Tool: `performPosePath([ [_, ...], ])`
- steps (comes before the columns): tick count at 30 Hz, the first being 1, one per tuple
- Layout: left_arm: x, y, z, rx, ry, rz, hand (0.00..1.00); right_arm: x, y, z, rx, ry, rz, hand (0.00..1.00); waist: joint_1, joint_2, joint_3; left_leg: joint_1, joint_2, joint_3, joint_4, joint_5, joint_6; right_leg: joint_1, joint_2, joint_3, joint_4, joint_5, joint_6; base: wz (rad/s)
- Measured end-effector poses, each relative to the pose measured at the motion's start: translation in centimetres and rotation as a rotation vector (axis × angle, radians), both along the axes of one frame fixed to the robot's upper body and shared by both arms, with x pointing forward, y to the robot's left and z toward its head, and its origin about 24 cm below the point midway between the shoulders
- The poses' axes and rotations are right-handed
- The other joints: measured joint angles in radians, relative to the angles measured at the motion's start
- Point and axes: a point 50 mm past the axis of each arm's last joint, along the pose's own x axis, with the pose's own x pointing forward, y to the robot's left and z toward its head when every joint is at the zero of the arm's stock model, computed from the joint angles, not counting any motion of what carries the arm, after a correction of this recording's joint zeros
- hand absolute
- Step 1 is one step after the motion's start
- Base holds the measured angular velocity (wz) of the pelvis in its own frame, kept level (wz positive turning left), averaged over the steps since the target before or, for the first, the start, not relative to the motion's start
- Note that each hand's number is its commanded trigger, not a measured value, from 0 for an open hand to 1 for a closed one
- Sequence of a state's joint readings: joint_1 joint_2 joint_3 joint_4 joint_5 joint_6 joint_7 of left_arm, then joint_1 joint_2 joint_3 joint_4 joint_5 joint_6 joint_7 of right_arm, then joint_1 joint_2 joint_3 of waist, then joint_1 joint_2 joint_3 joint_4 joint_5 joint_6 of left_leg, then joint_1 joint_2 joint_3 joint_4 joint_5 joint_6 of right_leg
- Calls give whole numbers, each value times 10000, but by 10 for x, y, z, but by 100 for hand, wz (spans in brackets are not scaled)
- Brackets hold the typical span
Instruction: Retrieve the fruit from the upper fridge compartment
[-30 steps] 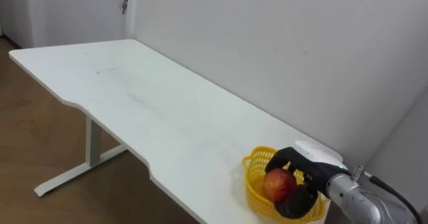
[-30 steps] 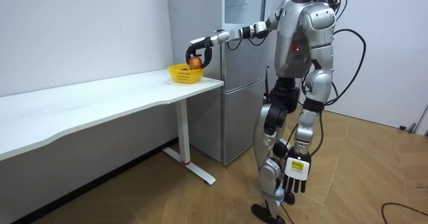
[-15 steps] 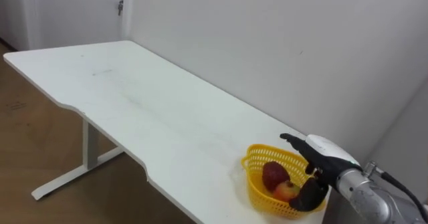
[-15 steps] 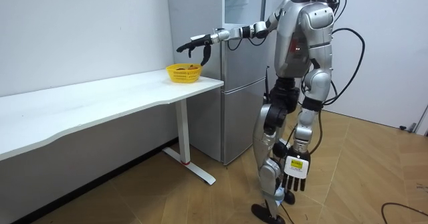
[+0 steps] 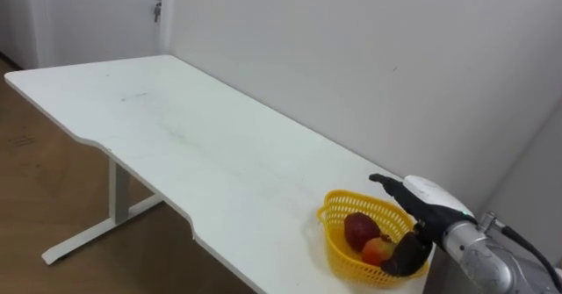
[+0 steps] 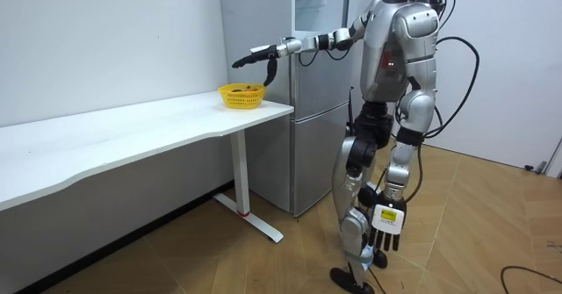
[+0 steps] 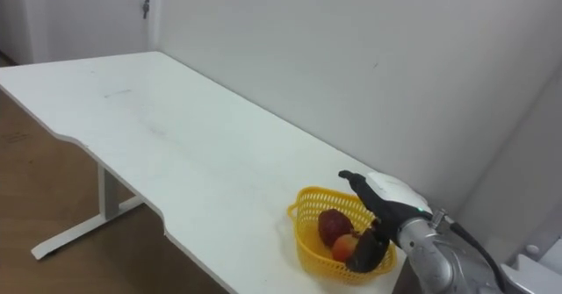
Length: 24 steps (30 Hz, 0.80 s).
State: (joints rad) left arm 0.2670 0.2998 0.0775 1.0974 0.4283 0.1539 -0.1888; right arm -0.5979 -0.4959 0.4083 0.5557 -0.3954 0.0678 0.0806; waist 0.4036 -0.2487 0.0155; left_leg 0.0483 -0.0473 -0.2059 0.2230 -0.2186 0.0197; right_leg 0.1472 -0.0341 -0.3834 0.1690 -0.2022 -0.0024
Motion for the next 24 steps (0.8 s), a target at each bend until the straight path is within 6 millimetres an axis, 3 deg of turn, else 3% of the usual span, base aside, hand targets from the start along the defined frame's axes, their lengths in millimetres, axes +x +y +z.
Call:
performPosePath([
  [9,-1,0,0,63,151,-115,0,0,-1,-1,311,171,-159,0,-6,13,9,-21,6,10,-10,-1,0,-27,1,-5,-2,0,0,0],
  [13,-1,0,0,79,178,-95,0,0,2,2,597,98,-78,0,-40,68,44,-16,21,145,-6,-1,0,-66,16,204,-11,0,0,-9],
  [18,-1,-4,-2,40,113,-91,0,0,14,15,782,-508,421,0,-182,343,73,42,32,380,2,-6,8,-102,14,458,-6,4,-5,-15],
  [21,0,-6,-3,-37,65,-132,0,-1,23,26,887,-1022,778,0,-433,577,35,123,25,418,-10,-10,16,-96,7,549,7,4,-5,-5],
  [24,0,-7,-3,-50,0,-134,0,-3,33,39,1047,-1582,1325,0,-689,747,-59,153,37,459,-20,-10,17,-93,10,569,23,3,-6,-5],
])
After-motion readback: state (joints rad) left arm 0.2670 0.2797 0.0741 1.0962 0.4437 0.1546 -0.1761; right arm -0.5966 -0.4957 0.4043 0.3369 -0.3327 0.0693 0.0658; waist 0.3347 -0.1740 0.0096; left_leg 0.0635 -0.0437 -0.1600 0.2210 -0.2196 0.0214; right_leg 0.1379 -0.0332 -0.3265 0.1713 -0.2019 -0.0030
